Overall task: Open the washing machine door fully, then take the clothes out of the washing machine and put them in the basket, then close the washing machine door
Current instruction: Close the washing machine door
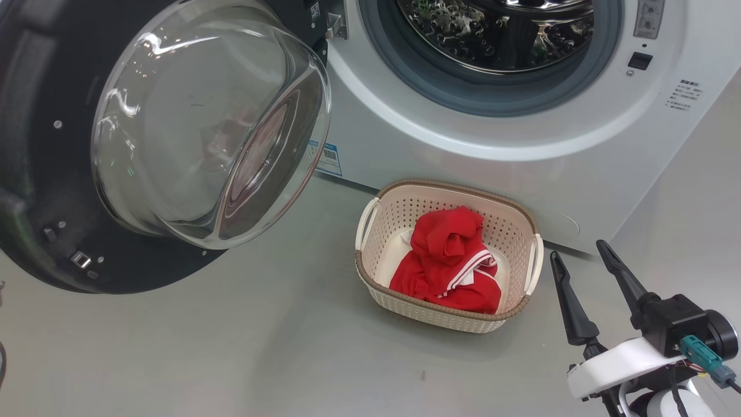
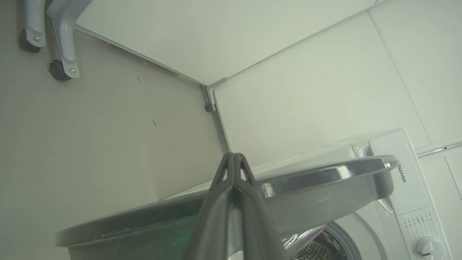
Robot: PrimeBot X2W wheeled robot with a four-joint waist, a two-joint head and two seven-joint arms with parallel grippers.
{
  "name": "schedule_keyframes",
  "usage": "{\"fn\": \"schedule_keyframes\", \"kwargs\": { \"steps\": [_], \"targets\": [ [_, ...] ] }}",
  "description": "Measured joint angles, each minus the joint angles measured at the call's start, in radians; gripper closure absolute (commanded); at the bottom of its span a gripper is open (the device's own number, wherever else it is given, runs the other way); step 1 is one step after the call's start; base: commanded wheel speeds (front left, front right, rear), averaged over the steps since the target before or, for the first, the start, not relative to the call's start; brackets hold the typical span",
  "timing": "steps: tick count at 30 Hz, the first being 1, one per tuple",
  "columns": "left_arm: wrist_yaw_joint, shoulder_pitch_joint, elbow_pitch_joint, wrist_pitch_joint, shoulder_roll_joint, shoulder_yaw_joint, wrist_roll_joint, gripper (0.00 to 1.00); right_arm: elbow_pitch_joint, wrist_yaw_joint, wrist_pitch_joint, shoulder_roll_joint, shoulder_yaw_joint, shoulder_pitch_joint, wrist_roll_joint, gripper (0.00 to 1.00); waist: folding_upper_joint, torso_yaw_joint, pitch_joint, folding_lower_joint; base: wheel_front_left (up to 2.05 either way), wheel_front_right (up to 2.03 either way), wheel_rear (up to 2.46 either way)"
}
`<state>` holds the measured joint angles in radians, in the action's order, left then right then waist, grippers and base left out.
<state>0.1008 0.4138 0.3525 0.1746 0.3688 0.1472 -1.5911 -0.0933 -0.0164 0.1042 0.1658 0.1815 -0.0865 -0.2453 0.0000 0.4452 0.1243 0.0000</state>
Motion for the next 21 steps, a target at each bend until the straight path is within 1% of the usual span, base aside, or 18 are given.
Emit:
{"fn": "schedule_keyframes", "kwargs": {
  "steps": [7, 10, 18, 19, 21],
  "targets": [
    [-0.005, 0.024, 0.036, 0.023, 0.001, -0.007, -0.002, 1.00, -0.001, 0.000, -0.004, 0.007, -0.004, 0.001, 0.000, 0.00, 0.0000, -0.011, 0.008, 0.0000, 0.00, 0.00, 0.00],
    [-0.018, 0.029, 0.052, 0.046, 0.004, -0.012, -0.010, 1.00, -0.002, 0.000, -0.004, 0.010, -0.008, 0.001, 0.000, 0.00, 0.0000, -0.013, 0.010, 0.0000, 0.00, 0.00, 0.00],
    [-0.060, 0.028, 0.071, 0.121, 0.035, -0.020, -0.026, 1.00, -0.012, 0.000, -0.004, 0.011, -0.009, 0.001, 0.000, 0.00, 0.0000, -0.015, 0.014, 0.0000, 0.00, 0.00, 0.00],
    [-0.060, 0.028, 0.071, 0.121, 0.035, -0.020, -0.026, 1.00, -0.012, 0.000, -0.004, 0.011, -0.009, 0.001, 0.000, 0.00, 0.0000, -0.015, 0.014, 0.0000, 0.00, 0.00, 0.00],
    [-0.075, 0.028, 0.072, 0.147, 0.035, -0.024, -0.049, 1.00, -0.013, 0.001, -0.004, 0.012, -0.009, 0.001, 0.000, 0.00, 0.0000, -0.015, 0.016, 0.0000, 0.00, 0.00, 0.00]
  ]
}}
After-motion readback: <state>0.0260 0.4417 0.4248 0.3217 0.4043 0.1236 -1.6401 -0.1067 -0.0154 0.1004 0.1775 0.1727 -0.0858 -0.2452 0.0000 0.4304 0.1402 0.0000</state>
